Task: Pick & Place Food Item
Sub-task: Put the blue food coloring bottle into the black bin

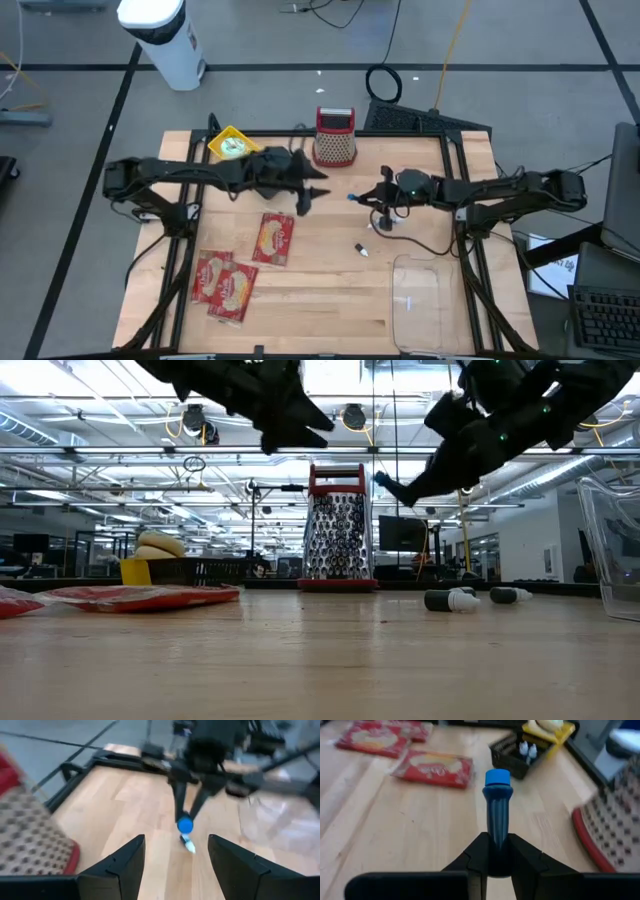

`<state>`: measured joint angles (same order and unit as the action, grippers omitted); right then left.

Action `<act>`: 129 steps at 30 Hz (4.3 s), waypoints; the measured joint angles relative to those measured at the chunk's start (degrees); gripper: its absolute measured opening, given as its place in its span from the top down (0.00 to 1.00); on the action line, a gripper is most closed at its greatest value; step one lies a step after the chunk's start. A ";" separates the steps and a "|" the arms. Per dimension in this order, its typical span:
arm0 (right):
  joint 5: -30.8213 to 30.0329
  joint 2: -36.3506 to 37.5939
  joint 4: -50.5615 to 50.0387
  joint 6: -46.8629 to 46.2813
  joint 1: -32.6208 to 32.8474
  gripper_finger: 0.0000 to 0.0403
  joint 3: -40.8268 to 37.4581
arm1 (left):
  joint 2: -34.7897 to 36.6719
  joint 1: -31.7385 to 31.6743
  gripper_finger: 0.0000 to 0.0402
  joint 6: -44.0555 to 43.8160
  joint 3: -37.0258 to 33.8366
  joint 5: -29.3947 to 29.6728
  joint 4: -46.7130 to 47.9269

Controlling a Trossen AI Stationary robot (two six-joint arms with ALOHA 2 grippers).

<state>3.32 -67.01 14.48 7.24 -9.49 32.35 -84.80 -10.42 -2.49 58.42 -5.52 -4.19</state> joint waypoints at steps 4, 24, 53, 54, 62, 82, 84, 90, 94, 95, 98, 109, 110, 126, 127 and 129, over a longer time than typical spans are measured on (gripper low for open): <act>-0.01 -0.10 1.76 1.17 1.37 0.89 0.01 | -4.23 2.48 0.46 5.79 -0.03 0.21 -5.18; -0.03 -0.08 5.48 1.17 2.12 0.89 0.01 | -11.71 4.16 0.46 5.25 0.03 0.60 -18.12; -0.03 -0.05 5.40 1.14 2.12 0.89 0.01 | -17.96 3.63 0.46 6.52 14.11 1.60 0.15; -0.03 -0.05 5.41 1.14 2.12 0.89 0.01 | -17.95 3.55 0.46 6.54 14.04 1.60 0.92; -0.01 -0.05 5.40 1.41 2.09 0.89 0.01 | -17.77 3.32 0.46 6.22 14.00 1.60 3.67; -0.23 0.01 5.49 1.56 2.07 0.89 0.03 | -17.75 3.37 0.89 7.16 13.89 0.55 3.34; -0.23 0.01 5.48 1.56 2.07 0.89 0.03 | -17.75 3.37 0.89 7.22 13.89 0.55 3.25; -0.09 0.01 5.48 1.41 2.07 0.89 0.05 | -17.75 3.37 0.81 7.29 13.89 0.54 2.69; 0.05 -0.09 5.21 1.42 2.09 0.89 0.05 | -17.75 3.46 0.69 6.53 13.91 0.52 1.68; 0.10 -0.10 5.16 1.50 2.09 0.89 0.05 | -17.75 3.44 0.66 6.52 13.91 0.55 1.58; 0.24 -0.10 5.15 1.58 2.12 0.89 0.05 | -17.75 3.41 0.57 6.53 13.92 0.59 1.55; 0.16 -0.10 4.32 1.60 2.12 0.89 0.05 | -17.72 3.41 0.51 8.15 13.98 -0.23 1.16; 0.15 -0.10 4.35 1.60 2.12 0.89 0.05 | -17.72 3.41 0.52 8.18 13.98 -0.50 1.11; -0.05 -0.10 4.37 1.38 2.12 0.88 0.05 | -17.72 3.36 0.82 7.77 13.98 -2.45 1.14; -0.14 -0.10 4.37 1.17 2.12 0.87 0.05 | -17.72 3.32 0.82 7.62 13.98 -2.39 1.16; -0.26 -0.10 4.37 1.07 2.12 0.84 0.05 | -17.41 3.30 0.83 7.03 13.98 -1.33 1.67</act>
<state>3.06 -67.11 18.85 8.30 -7.38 32.40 -102.21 -7.12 4.54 72.40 -6.85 -2.52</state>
